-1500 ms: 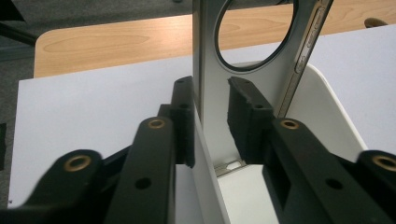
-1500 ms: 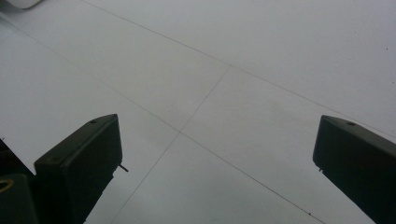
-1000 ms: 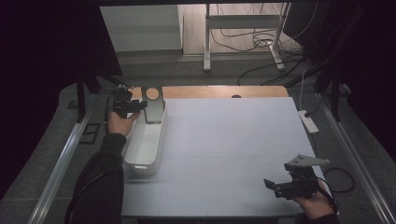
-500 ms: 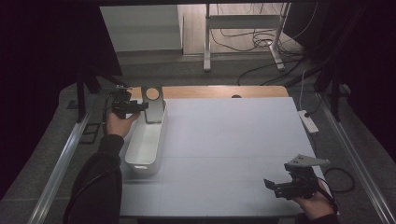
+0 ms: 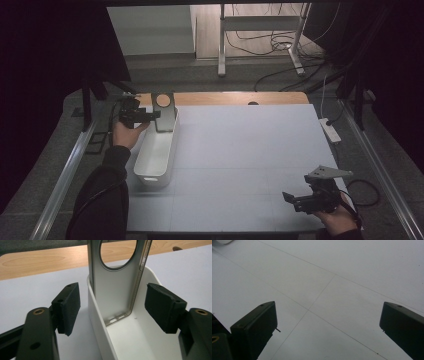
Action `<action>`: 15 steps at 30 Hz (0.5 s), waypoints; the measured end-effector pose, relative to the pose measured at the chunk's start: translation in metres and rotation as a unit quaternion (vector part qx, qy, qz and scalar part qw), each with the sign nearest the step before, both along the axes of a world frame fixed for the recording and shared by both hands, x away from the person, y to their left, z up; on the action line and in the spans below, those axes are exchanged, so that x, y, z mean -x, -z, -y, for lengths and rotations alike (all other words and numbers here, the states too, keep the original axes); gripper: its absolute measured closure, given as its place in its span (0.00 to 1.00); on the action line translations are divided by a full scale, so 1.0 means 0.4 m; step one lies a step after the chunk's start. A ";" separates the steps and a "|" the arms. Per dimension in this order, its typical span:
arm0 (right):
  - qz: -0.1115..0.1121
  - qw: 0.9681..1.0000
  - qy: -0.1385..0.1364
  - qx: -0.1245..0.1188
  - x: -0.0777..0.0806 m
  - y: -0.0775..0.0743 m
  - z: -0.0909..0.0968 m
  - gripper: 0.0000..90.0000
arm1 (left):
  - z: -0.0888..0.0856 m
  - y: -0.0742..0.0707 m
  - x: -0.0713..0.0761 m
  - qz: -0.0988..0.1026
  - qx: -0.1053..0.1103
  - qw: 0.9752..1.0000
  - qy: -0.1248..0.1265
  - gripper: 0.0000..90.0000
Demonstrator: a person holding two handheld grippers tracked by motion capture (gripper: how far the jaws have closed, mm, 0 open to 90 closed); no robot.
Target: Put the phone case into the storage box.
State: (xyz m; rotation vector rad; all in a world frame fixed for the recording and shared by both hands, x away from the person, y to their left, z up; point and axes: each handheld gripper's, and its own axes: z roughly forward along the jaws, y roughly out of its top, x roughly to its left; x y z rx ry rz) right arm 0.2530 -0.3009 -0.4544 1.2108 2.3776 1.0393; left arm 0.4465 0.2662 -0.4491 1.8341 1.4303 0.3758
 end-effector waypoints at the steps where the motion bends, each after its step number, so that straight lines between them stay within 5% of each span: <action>1: 0.000 1.000 0.000 0.000 0.000 0.000 0.000 0.02 | 0.000 0.000 0.002 0.001 0.002 1.000 0.002 0.31; 15: 0.001 1.000 -0.002 0.002 0.001 0.000 -0.001 0.02 | 0.005 -0.006 0.022 0.004 -0.001 0.999 0.034 0.17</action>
